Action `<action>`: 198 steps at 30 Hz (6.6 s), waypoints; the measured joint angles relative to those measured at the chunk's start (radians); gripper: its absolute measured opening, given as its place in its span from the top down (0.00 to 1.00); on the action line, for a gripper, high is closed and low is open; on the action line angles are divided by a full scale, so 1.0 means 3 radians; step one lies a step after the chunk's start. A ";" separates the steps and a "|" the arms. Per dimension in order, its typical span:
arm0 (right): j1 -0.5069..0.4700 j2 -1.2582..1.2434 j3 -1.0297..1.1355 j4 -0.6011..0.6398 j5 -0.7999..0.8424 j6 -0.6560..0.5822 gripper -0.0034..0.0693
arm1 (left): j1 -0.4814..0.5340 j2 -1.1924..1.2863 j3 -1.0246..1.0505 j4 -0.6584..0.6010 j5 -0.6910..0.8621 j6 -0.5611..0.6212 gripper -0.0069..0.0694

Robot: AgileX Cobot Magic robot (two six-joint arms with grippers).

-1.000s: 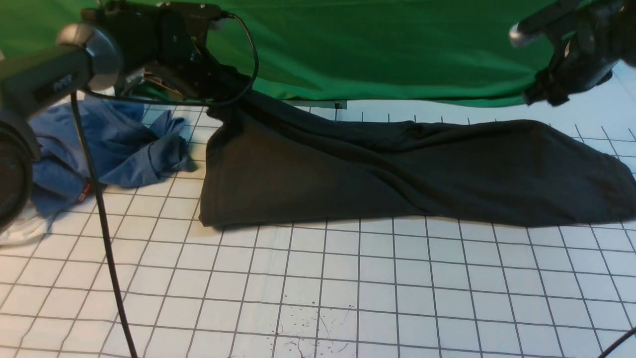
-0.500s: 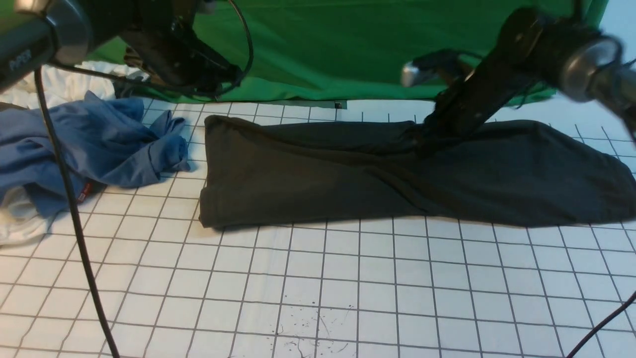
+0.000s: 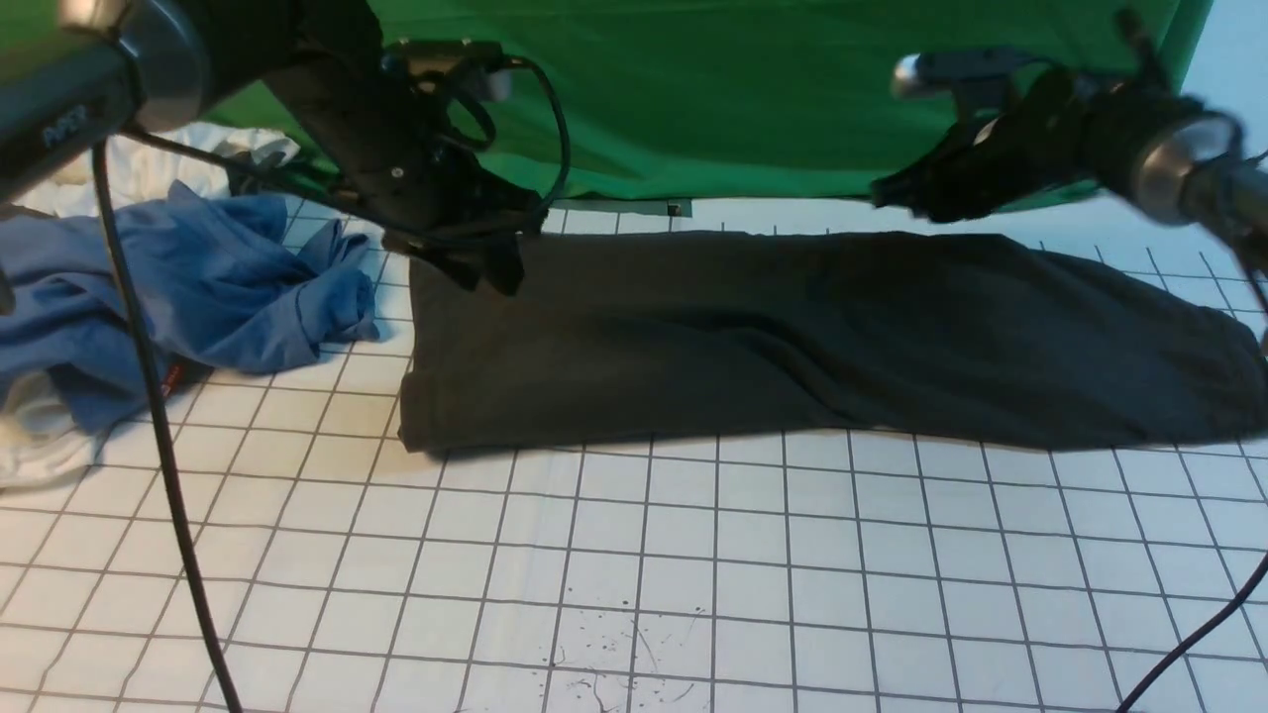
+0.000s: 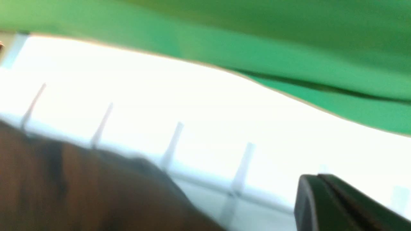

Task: Fold a long-sleeved shirt over a white checkered tablecloth.

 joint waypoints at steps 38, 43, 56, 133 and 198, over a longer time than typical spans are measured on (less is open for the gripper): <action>-0.0858 -0.0720 0.1224 0.0024 0.1275 0.0052 0.07 | 0.0070 -0.1940 0.1564 0.0938 -0.0877 -0.0724 0.63; -0.0858 -0.0519 0.1354 -0.0070 0.1220 0.0376 0.15 | 0.0070 -0.2835 0.2057 0.0938 -0.1208 -0.0730 0.63; -0.0922 -0.0611 0.1146 -0.0314 0.1327 0.0324 0.84 | 0.0070 -0.4148 0.3227 0.1746 -0.1015 -0.1072 0.63; 0.1913 -0.3106 0.1625 -0.1058 0.1580 0.0194 0.94 | 0.0070 -0.6928 0.5191 0.0787 -0.2609 -0.0283 0.95; -0.0225 -0.7995 0.7363 -0.0768 -0.1502 0.1034 0.93 | 0.0070 -0.6928 0.5191 0.0952 -0.2605 -0.0267 0.95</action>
